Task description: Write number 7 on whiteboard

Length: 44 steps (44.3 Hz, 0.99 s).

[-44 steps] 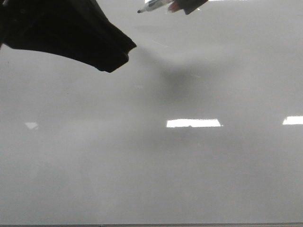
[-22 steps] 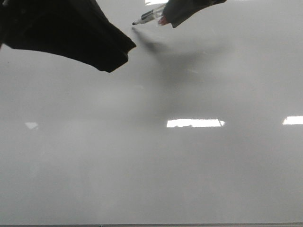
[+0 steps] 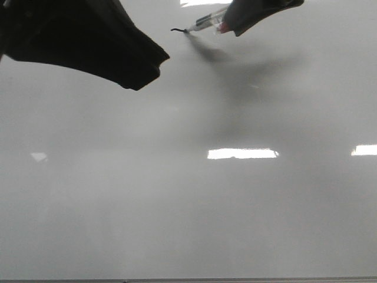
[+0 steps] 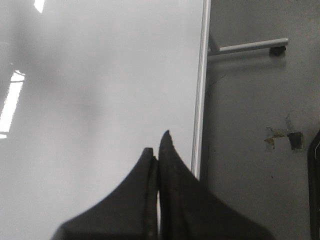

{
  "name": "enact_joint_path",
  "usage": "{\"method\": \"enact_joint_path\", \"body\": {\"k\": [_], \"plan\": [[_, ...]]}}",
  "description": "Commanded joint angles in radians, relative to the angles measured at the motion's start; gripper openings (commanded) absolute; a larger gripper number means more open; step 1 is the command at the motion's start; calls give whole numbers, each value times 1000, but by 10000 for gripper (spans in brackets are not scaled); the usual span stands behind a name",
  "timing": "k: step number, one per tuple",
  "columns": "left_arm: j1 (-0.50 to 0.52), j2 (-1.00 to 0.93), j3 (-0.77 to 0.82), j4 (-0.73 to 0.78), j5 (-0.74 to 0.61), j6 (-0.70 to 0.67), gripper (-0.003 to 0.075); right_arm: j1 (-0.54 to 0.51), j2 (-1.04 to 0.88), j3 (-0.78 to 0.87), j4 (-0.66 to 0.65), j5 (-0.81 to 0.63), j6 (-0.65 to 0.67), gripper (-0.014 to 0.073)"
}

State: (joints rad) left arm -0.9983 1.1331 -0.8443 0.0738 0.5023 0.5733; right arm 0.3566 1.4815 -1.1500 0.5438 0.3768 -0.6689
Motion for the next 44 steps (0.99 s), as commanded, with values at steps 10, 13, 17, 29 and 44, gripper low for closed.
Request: {"method": "enact_joint_path", "body": {"k": [10, 13, 17, 29, 44], "plan": [[-2, -19, -35, -2, -55, -2, -20, -137, -116, 30, -6, -16, -2, -58], [-2, -19, -35, -2, -55, -2, -20, -133, -111, 30, -6, 2, -6, -58], [-2, -19, -35, -2, -55, -2, -20, -119, -101, 30, -7, 32, -6, -58], [-2, -19, -35, -2, -55, -2, -20, -39, -27, 68, -61, 163, -6, -58], [-2, -28, -55, 58, -49, -2, -15, 19, -190, 130, -85, 278, -92, -58]]}}
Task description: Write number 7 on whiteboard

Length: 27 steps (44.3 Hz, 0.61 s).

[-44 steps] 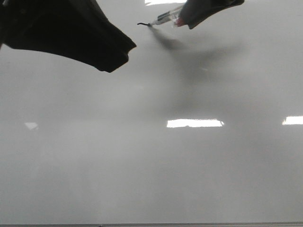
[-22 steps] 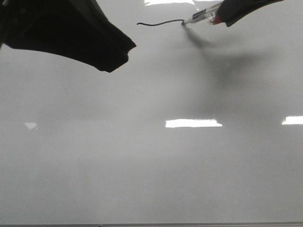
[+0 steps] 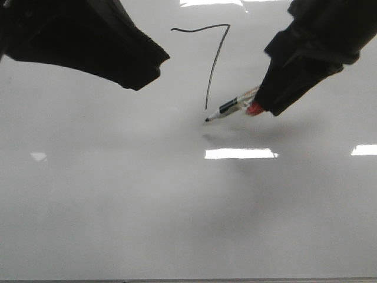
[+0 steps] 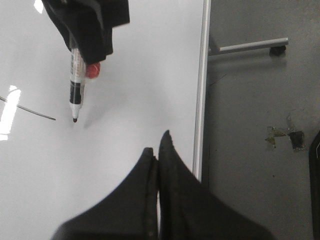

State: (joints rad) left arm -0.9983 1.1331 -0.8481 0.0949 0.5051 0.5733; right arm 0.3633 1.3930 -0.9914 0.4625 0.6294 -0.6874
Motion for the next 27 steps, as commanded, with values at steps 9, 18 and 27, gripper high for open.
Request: {"method": "enact_joint_path", "body": {"k": [9, 18, 27], "plan": [[-2, -33, -141, 85, 21, 0, 293, 120, -217, -29, -66, 90, -235, -58], [-2, -24, -143, 85, 14, 0, 587, 238, -279, -38, -66, 73, -236, -58], [-2, 6, -143, 82, -14, 0, 550, 349, -290, -43, -66, 36, -236, -58]]}}
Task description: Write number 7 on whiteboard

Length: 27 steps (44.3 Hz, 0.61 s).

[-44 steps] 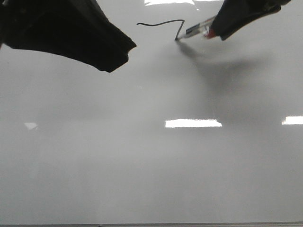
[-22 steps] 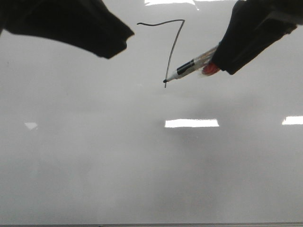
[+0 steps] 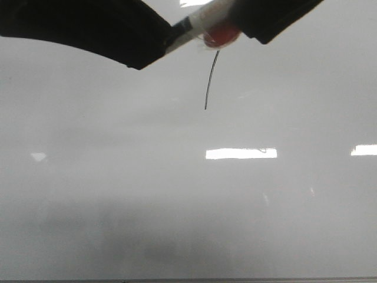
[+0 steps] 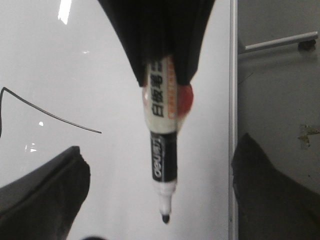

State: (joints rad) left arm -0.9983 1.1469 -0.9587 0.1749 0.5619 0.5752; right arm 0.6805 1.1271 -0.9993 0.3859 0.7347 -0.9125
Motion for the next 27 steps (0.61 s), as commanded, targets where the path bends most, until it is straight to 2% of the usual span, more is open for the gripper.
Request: {"method": "enact_joint_path", "body": {"k": [1, 8, 21, 27], "plan": [[-2, -5, -32, 1, -71, -2, 538, 44, -24, -35, 10, -74, -11, -58], [-2, 1, -32, 1, -71, -2, 440, 88, -24, -35, 10, -110, -11, -58], [-2, 1, -32, 1, -9, -2, 202, 88, -24, -35, 10, -107, -11, -58], [-2, 1, -32, 1, -7, -2, 115, 88, -24, -35, 10, -105, -11, -58]]}}
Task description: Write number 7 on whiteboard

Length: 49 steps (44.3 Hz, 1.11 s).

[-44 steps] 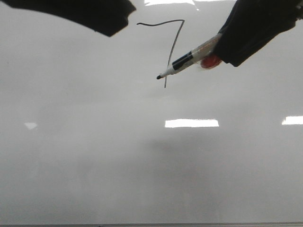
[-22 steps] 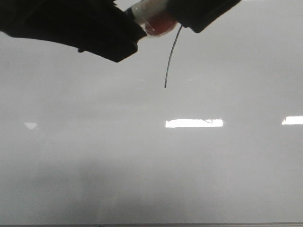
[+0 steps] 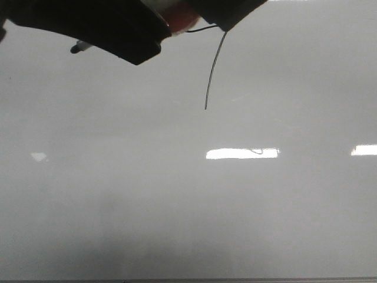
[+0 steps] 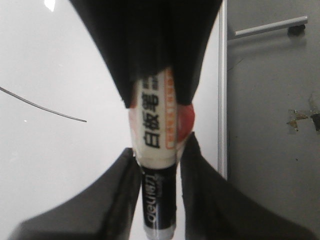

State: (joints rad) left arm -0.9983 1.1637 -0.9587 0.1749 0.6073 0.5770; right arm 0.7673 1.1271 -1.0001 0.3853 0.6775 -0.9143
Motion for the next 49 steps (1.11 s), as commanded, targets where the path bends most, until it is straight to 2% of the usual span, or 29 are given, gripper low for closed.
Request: {"method": "enact_joint_path", "body": {"k": [1, 7, 10, 14, 20, 24, 30, 37, 42, 49], "plan": [[-2, -16, -32, 1, -52, -4, 103, 2, -24, -34, 11, -44, -10, -58], [-2, -16, -32, 1, -52, -4, 27, 1, -22, -34, 11, -24, -10, -57], [-2, -16, -32, 1, -52, -4, -8, 1, -20, -34, 11, -24, -9, -31], [-2, -16, -32, 1, -52, -4, -20, 1, -20, -34, 11, -32, -8, 115], [4, -16, -32, 1, -50, -38, -20, 0, -21, -34, 11, -87, 49, 479], [32, -16, -25, 1, -50, -68, -20, -16, -28, -34, 10, -111, 95, 612], [124, -16, -2, -11, -52, -95, -20, -102, -70, -11, 5, -107, 161, 585], [288, -36, 54, -30, -105, -221, -20, -275, -179, 94, 5, -114, 241, 482], [455, -69, 115, -32, -164, -419, -20, -419, -300, 215, 5, -119, 290, 400], [696, -106, 201, -38, -247, -569, -20, -591, -484, 373, 5, -144, 386, 239]]}}
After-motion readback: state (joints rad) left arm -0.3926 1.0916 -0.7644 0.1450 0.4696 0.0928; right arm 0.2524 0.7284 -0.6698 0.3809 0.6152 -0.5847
